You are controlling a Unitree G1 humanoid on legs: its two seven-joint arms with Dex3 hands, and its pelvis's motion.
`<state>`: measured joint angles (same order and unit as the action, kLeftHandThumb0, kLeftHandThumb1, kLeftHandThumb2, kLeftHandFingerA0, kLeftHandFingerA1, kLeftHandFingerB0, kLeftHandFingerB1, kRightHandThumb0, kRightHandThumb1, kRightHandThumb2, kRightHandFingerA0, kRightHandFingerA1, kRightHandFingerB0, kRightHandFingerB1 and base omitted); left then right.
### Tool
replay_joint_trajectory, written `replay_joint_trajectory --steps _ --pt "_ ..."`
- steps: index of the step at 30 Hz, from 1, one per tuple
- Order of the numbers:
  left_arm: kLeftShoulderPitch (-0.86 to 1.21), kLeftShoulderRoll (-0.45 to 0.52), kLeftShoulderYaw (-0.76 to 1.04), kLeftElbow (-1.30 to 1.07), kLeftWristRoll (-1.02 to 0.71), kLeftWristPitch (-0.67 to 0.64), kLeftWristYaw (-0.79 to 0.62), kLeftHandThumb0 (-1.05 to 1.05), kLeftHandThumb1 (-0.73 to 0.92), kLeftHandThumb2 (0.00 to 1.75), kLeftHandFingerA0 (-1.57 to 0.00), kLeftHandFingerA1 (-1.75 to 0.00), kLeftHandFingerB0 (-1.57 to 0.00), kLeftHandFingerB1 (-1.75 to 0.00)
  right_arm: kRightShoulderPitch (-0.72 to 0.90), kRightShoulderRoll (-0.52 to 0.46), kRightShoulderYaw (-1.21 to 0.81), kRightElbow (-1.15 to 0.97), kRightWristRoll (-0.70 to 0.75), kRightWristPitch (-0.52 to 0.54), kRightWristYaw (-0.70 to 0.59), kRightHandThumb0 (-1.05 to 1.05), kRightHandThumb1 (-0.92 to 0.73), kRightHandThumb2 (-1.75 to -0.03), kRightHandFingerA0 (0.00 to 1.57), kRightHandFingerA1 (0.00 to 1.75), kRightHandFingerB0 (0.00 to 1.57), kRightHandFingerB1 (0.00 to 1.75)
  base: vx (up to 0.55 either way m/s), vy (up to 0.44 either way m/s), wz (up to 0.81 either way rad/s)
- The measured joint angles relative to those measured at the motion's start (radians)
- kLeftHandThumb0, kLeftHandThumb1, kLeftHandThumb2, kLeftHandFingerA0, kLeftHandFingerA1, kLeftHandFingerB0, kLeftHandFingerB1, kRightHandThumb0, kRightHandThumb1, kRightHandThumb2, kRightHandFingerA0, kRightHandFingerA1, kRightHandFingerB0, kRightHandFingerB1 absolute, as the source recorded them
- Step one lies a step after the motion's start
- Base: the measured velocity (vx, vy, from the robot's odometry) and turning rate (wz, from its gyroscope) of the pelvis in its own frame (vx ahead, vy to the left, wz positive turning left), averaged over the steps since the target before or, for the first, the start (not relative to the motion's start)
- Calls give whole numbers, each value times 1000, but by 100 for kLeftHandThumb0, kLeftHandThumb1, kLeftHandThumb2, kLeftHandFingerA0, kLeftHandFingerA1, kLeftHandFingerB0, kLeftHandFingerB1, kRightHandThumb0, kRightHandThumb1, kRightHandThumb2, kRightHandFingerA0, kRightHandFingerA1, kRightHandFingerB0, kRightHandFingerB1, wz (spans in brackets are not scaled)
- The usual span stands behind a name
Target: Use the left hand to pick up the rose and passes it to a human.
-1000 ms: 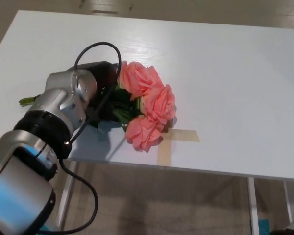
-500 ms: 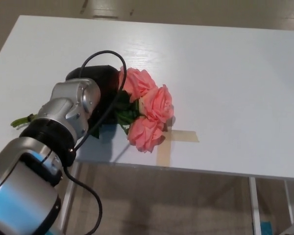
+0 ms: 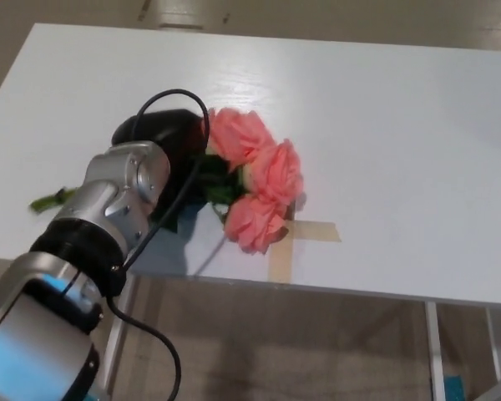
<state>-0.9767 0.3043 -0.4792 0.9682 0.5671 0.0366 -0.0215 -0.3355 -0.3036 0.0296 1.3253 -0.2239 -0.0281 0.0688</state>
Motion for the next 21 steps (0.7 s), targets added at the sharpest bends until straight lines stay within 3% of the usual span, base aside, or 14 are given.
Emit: replay_joint_trajectory --steps 3,4,7,8,10,11,13,14,16,21 --pt "40 1 63 -133 -6 -5 19 -19 73 63 -66 -146 -74 -49 16 0 0 0 0 -2 0 -29 -68 -60 64 43 49 38 0 0 0" --pt "47 1 72 -156 -8 -5 21 -15 78 65 -68 -146 -78 -93 19 0 0 0 0 -2 0 -37 -59 -76 59 52 46 47 0 0 0" --pt "72 -3 127 -272 -31 -1 11 -14 80 65 -69 -143 -76 -95 22 0 1 1 -1 -2 -1 -37 -59 -76 59 52 46 47 0 0 0" --pt "79 -5 142 -308 -39 -1 5 -13 81 65 -69 -143 -70 -107 23 0 2 1 -1 -2 -2 -37 -59 -76 59 53 46 47 0 0 0" --pt "97 -10 172 -390 -59 0 -13 -13 81 65 -69 -143 -70 -107 24 0 4 1 -2 -2 -2 -37 -59 -76 59 53 46 47 0 0 0" --pt "111 -14 193 -439 -76 1 -28 -14 82 65 -68 -144 -64 -120 27 0 5 1 -2 -2 -3 -37 -59 -76 59 52 46 47 0 0 0" --pt "130 -19 223 -507 -105 5 -55 -14 82 65 -67 -145 -68 -113 30 0 7 1 -2 -2 -4 -38 -59 -76 59 52 46 47 0 0 0" --pt "136 -23 238 -534 -119 9 -68 -14 82 66 -67 -145 -77 -93 32 0 8 1 -2 -2 -4 -37 -59 -76 59 52 46 47 0 0 0" --pt "141 -31 263 -579 -143 16 -92 -15 82 66 -68 -144 -71 -110 34 0 9 1 -2 -2 -5 -37 -59 -76 59 52 46 47 0 0 0" --pt "141 -49 338 -601 -211 25 -142 -16 85 64 -91 -145 -69 -112 34 0 9 1 -2 -2 -5 -38 -59 -76 59 52 45 47 0 0 0"
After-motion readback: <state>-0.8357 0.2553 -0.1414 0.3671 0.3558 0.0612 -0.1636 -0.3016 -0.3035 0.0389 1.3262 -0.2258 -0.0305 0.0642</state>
